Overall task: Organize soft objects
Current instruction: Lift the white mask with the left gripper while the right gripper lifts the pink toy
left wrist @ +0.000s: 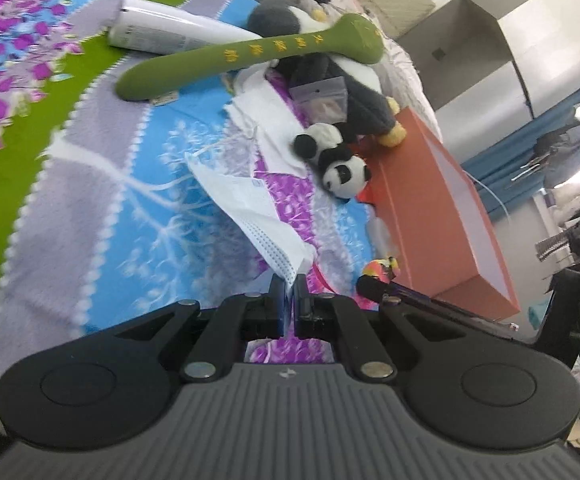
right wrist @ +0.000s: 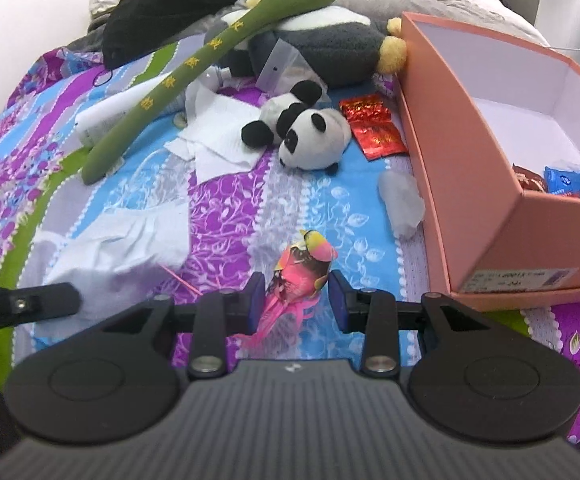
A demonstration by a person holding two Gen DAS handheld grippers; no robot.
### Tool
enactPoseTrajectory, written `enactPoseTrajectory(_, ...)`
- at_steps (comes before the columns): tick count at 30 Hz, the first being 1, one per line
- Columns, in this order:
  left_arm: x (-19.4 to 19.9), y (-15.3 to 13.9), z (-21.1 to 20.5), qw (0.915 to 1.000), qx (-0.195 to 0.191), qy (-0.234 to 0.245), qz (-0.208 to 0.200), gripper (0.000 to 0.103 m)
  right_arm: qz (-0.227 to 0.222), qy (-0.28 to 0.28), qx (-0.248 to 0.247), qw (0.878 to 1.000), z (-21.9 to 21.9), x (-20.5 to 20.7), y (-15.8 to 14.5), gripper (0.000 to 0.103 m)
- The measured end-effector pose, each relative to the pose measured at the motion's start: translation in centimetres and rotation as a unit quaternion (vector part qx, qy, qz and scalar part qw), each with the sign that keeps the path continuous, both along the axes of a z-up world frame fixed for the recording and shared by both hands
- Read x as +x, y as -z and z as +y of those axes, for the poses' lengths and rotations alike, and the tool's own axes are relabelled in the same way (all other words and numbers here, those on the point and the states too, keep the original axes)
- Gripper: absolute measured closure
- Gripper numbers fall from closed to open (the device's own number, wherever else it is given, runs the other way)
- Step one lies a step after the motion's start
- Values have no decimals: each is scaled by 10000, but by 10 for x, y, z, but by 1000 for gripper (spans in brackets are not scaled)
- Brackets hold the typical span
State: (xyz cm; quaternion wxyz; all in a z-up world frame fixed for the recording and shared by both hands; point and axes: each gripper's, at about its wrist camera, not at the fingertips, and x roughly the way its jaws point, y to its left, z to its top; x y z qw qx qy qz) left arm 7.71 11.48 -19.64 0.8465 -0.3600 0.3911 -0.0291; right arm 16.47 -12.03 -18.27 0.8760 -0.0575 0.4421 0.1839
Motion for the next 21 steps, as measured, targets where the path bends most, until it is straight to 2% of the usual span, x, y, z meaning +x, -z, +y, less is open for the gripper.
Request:
enactPoseTrajectory(8,-25,3,7,9979,288,-359,462,97,142,-233,49,9996,-1,-7,4,64)
enactPoseTrajectory(11,-28,3,7,9972,293,-349,601,82,251,-204,150,9994,-3,-6,7,63)
enactPoseTrajectory(13,-28,1,5,9969,313,-374,615,59,305,-212,244,9990,-4,-5,8,62)
enactPoseTrajectory(14,-29,0,5,9970,320,-396,585,53,289,-189,255,9991,-5,-6,8,59)
enactPoseTrajectory(16,-29,-4,3,9970,361,-433,534,36,241,-81,245,9994,-6,-8,7,49)
enactPoseTrajectory(21,-24,-11,1,9962,493,-553,465,32,64,62,187,9998,-7,-11,8,49)
